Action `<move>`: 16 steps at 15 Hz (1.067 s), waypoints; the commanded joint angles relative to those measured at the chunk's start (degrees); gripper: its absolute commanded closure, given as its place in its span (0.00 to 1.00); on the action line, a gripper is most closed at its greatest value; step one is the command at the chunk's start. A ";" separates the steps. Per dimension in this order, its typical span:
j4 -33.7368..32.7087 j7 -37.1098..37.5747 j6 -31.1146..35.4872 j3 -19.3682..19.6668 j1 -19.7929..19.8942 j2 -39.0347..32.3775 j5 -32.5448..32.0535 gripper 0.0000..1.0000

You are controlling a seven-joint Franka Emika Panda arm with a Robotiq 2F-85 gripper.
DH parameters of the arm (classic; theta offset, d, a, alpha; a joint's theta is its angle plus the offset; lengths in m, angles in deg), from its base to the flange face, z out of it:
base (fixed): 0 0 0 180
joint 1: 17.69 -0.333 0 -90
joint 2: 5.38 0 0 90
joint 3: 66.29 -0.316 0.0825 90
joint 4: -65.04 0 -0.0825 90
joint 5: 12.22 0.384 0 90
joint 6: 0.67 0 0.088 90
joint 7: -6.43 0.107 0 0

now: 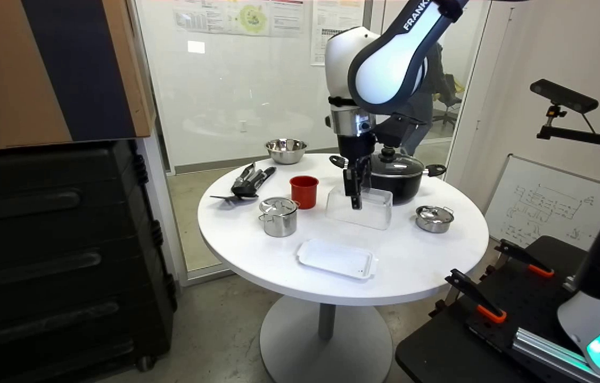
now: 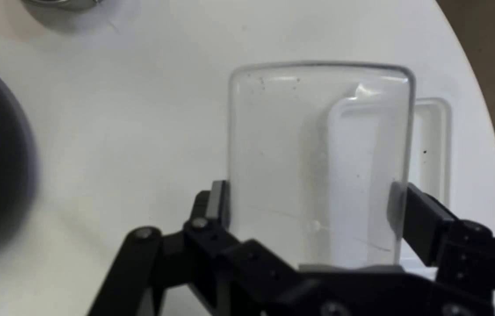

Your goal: Put the plastic cover on the tray.

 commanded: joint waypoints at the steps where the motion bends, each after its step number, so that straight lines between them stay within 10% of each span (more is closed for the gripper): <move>1: 0.43 -4.32 -3.74 -2.27 -0.56 0.99 -0.45 0.35; 16: 2.08 -0.46 1.26 -5.35 -4.94 -3.94 -4.07 0.35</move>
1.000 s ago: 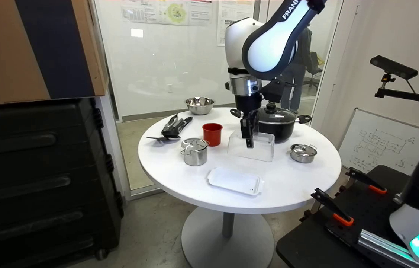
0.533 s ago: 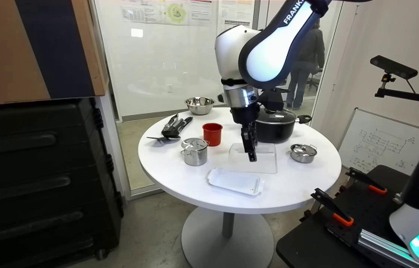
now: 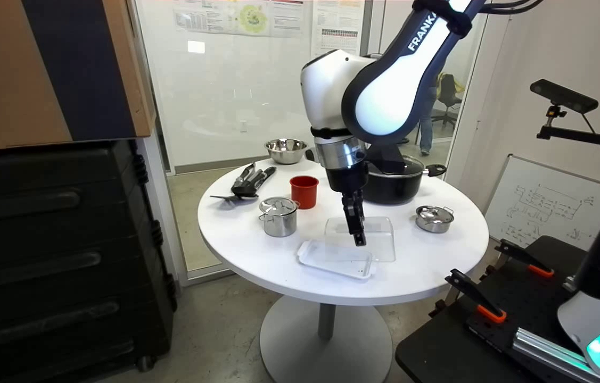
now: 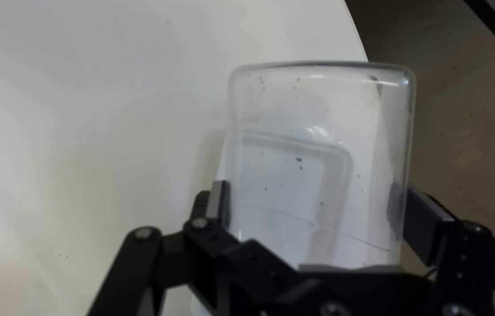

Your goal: Put the plastic cover on the tray.

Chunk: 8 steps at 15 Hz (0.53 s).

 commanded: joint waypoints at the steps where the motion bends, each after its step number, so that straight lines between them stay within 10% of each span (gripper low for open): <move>1: 0.44 2.89 2.85 0.23 -0.36 -0.43 -1.22 0.35; 8: 0.48 8.71 4.33 0.97 -0.78 -1.18 -1.27 0.35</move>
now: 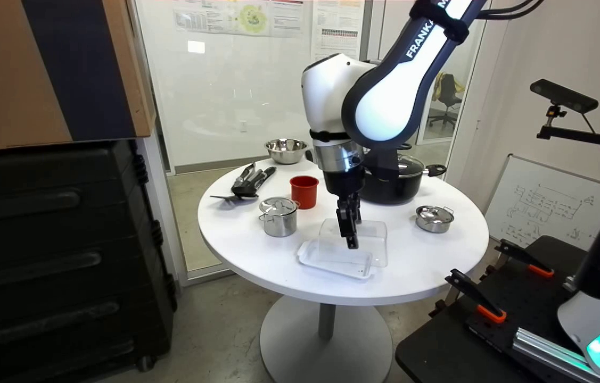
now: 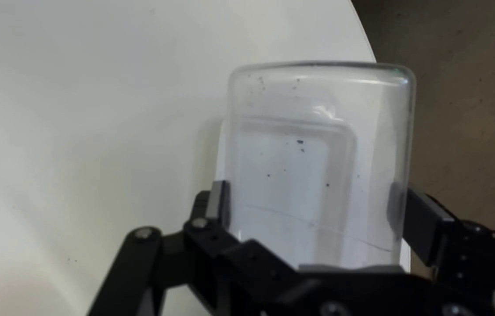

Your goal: Put the plastic cover on the tray.

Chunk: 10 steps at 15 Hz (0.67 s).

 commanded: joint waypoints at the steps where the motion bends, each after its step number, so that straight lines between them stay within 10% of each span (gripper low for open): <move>1: 0.41 3.64 1.04 0.84 -0.73 -0.08 -1.29 0.35; 10: -0.41 8.30 2.98 2.54 -1.60 -1.85 -5.39 0.35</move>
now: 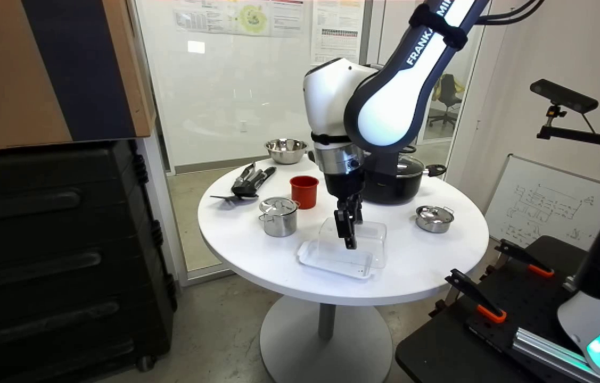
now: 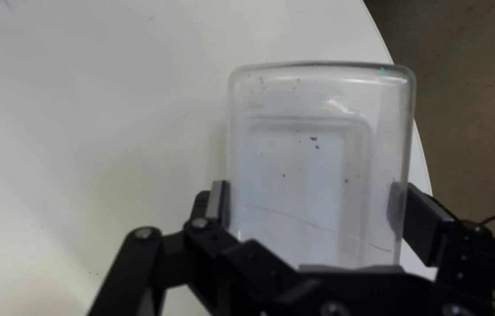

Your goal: Put the plastic cover on the tray.

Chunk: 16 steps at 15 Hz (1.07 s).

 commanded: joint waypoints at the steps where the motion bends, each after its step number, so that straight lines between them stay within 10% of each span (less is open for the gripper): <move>1: -0.51 3.19 1.65 1.69 -1.58 -1.16 -4.20 0.35; 16: -1.12 7.32 6.15 3.02 -2.83 -2.73 -5.66 0.35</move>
